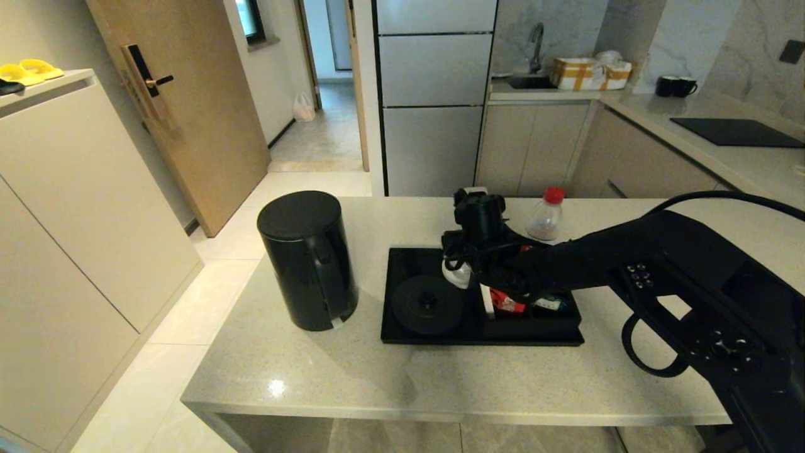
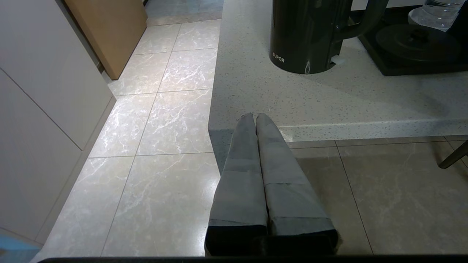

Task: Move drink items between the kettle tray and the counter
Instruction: Return the bottled water to its original position

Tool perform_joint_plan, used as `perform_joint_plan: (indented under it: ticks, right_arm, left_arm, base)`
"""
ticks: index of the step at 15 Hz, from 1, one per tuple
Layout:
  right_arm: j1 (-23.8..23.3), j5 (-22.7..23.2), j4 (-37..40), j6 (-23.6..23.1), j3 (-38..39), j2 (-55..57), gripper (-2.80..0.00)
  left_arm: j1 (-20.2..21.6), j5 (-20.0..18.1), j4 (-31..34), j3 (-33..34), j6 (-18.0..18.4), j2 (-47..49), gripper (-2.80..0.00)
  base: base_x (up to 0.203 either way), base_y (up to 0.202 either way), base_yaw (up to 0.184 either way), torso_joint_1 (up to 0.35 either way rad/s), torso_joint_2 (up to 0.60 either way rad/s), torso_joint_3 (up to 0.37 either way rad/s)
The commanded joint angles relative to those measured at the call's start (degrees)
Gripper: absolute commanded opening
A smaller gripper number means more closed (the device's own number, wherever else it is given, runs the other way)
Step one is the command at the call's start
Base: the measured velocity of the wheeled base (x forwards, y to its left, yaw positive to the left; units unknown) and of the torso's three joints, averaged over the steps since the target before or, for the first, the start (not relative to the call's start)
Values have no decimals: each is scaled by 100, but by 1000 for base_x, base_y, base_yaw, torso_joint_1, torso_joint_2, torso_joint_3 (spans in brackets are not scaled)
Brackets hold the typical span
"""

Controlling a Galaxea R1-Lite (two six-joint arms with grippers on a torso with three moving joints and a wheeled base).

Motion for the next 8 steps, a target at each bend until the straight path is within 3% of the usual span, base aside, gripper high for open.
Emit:
perform_joint_plan:
  ticks: [1,8]
  right_arm:
    - [-18,-16,-16,-9,-27,-54,0]
    - [-238,19,35,7,-95,-316,0]
  left_arm:
    - [2,2,-1,9,4,0,-280]
    - [2,2,-1,0,4,0,-280]
  base:
    - [0,0,0,0,0,0]
    - [0,0,0,0,0,0]
